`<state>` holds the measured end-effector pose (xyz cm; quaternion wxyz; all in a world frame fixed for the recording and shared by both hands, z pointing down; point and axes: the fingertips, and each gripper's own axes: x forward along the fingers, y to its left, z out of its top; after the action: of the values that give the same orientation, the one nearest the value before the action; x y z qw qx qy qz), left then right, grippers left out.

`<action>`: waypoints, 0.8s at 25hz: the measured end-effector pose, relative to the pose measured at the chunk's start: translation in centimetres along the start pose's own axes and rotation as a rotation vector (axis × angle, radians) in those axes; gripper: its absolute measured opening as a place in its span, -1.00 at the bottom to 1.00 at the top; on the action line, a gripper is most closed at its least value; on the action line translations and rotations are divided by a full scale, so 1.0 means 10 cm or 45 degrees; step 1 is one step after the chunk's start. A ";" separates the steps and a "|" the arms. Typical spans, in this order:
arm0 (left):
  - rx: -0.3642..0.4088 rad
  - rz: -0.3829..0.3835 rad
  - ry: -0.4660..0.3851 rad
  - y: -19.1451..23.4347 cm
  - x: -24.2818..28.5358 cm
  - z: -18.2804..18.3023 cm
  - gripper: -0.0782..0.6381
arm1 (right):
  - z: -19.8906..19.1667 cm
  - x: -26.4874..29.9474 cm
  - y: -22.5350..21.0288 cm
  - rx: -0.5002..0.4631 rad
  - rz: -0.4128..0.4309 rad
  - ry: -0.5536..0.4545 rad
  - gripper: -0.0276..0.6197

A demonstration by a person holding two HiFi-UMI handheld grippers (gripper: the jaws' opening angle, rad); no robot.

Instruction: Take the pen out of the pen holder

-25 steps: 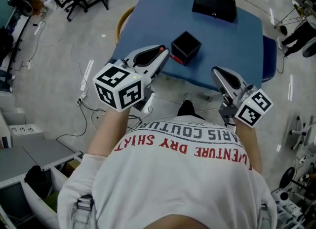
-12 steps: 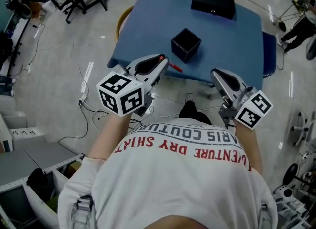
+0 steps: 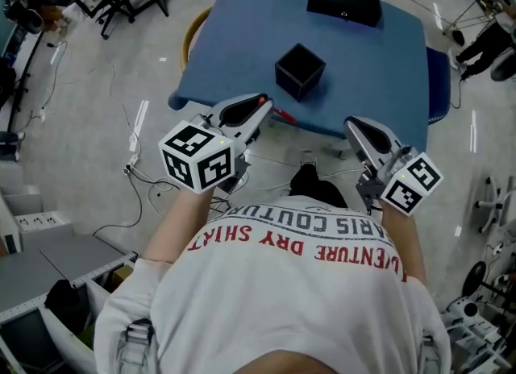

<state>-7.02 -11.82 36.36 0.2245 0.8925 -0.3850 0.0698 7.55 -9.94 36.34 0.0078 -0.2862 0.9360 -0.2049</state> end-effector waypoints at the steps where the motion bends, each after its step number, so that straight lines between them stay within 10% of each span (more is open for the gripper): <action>1: -0.003 0.000 -0.001 0.01 0.00 0.00 -0.60 | 0.01 0.00 0.00 -0.001 -0.004 -0.003 -0.84; 20: -0.005 -0.026 -0.004 -0.02 0.03 0.00 -0.60 | 0.05 -0.02 0.02 0.004 -0.047 -0.019 -0.84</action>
<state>-6.65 -11.89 36.38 0.2265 0.8960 -0.3762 0.0653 7.66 -9.93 35.75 0.0115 -0.3051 0.9301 -0.2043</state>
